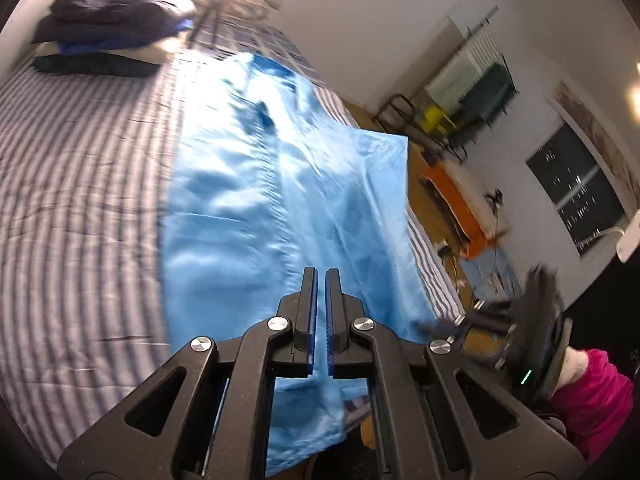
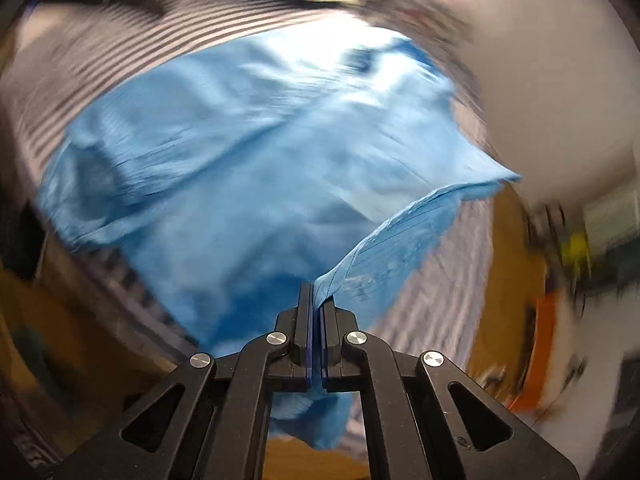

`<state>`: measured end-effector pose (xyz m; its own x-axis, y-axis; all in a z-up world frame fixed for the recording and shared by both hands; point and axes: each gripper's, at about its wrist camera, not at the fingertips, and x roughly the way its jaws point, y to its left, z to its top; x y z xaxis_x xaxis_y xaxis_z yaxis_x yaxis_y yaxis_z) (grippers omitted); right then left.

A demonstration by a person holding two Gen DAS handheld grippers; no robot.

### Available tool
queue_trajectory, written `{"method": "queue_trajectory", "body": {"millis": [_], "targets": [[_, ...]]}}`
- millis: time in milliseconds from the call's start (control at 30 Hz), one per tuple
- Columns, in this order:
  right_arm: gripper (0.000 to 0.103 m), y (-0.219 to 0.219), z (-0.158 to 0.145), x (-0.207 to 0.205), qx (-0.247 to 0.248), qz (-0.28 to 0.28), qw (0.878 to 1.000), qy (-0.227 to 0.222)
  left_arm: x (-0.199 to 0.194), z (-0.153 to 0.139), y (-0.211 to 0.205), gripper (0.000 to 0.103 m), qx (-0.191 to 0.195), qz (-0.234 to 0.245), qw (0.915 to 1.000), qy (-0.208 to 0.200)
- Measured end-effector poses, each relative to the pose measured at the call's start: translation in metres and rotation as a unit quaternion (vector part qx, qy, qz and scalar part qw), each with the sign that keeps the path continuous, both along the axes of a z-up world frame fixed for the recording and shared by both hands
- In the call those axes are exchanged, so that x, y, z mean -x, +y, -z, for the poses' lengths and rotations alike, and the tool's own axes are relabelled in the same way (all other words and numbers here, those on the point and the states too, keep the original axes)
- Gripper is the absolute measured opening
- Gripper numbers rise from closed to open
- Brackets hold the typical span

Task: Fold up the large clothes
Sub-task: 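Fold the jacket lengthwise with the right tool toward the left tool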

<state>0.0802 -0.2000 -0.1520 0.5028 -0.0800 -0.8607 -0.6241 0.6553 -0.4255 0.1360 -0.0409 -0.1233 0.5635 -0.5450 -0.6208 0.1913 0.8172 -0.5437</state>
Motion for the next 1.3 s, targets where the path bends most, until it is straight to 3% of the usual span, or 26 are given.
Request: {"method": "queue_trajectory", "body": {"millis": [167, 300, 433, 567, 733, 800, 900, 967, 1100, 1300], "targets": [[0.001, 0.034, 0.034, 0.009, 0.018, -0.069, 0.996, 0.051, 0.003, 0.007, 0.022, 0.000, -0.010, -0.014, 0.9998, 0.005], [0.001, 0.033, 0.048, 0.002, -0.001, -0.051, 0.996, 0.077, 0.002, 0.013, 0.029, 0.000, -0.009, -0.018, 0.9997, 0.012], [0.001, 0.026, 0.045, -0.008, -0.038, -0.020, 0.995, 0.086, 0.003, 0.018, 0.028, 0.000, -0.012, -0.013, 0.9997, 0.018], [0.001, 0.018, 0.030, -0.022, -0.119, 0.022, 0.987, 0.110, 0.009, 0.022, 0.026, 0.000, -0.023, -0.007, 0.9994, 0.023], [0.007, 0.028, 0.027, -0.007, -0.129, -0.005, 0.984, 0.122, 0.016, 0.035, 0.033, 0.000, -0.030, -0.004, 0.9985, 0.046], [0.009, 0.018, 0.021, -0.001, -0.164, 0.003, 0.976, 0.146, 0.020, 0.042, 0.035, 0.004, -0.032, -0.001, 0.9979, 0.056], [0.010, -0.014, 0.000, 0.007, -0.241, 0.034, 0.957, 0.157, 0.025, 0.053, 0.035, 0.022, -0.037, 0.006, 0.9969, 0.069], [0.010, -0.037, -0.011, 0.007, -0.277, 0.056, 0.948, 0.147, 0.029, 0.060, 0.035, 0.023, -0.041, 0.010, 0.9960, 0.078], [0.010, -0.094, -0.008, 0.005, -0.285, 0.153, 0.940, 0.107, 0.035, 0.075, 0.044, 0.023, -0.038, -0.003, 0.9943, 0.099], [0.010, -0.129, 0.023, -0.004, -0.312, 0.232, 0.911, 0.142, 0.040, 0.091, 0.054, 0.024, -0.030, -0.025, 0.9915, 0.124]]}}
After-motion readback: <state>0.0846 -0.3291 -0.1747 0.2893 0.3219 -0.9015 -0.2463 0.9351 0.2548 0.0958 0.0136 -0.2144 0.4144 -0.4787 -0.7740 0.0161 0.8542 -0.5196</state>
